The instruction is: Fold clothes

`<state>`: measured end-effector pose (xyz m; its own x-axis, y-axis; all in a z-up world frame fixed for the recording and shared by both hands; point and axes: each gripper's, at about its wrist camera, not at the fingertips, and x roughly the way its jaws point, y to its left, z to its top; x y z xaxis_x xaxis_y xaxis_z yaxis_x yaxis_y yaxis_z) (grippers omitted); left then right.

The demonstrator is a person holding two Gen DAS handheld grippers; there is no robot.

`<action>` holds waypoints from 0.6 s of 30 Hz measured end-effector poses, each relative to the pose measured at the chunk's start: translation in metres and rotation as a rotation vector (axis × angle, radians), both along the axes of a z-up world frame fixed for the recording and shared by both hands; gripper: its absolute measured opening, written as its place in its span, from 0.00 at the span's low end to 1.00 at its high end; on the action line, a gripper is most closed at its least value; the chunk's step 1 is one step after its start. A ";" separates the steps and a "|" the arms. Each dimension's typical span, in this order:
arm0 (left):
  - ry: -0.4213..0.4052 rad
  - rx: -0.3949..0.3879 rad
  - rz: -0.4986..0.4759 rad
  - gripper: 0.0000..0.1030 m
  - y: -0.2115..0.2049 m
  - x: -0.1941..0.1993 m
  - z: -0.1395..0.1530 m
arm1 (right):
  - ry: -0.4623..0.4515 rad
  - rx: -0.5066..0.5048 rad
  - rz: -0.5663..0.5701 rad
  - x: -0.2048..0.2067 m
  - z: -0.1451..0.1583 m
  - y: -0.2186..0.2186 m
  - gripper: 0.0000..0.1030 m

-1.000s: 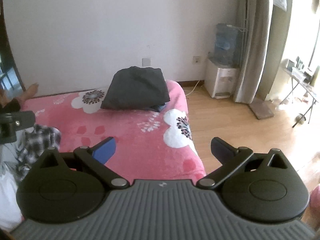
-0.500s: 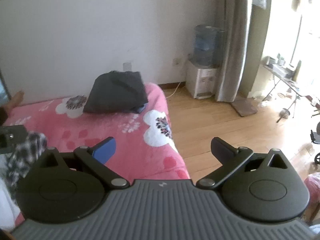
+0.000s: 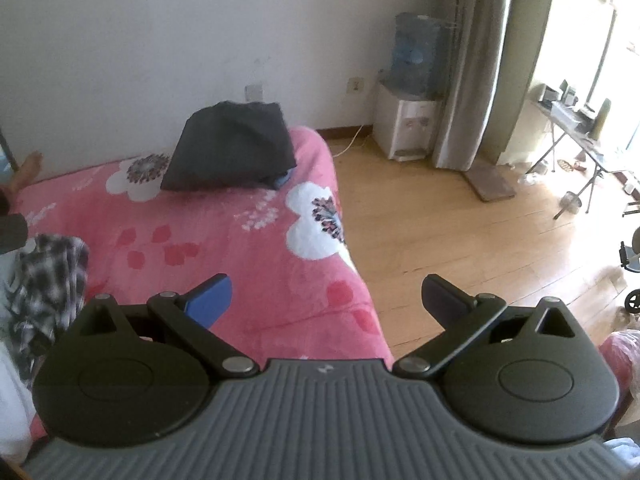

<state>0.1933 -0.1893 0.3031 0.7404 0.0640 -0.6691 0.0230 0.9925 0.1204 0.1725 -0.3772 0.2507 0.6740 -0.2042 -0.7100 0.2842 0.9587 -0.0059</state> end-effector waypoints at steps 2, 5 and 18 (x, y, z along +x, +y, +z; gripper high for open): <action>-0.001 0.005 0.002 1.00 0.000 0.002 -0.001 | 0.003 0.005 0.014 0.002 0.001 0.003 0.99; -0.001 0.017 -0.001 1.00 -0.003 0.003 -0.004 | -0.001 0.014 0.023 0.003 0.004 0.006 0.99; 0.065 0.018 0.047 1.00 0.008 -0.002 -0.026 | 0.014 -0.032 0.093 0.008 -0.001 0.026 0.99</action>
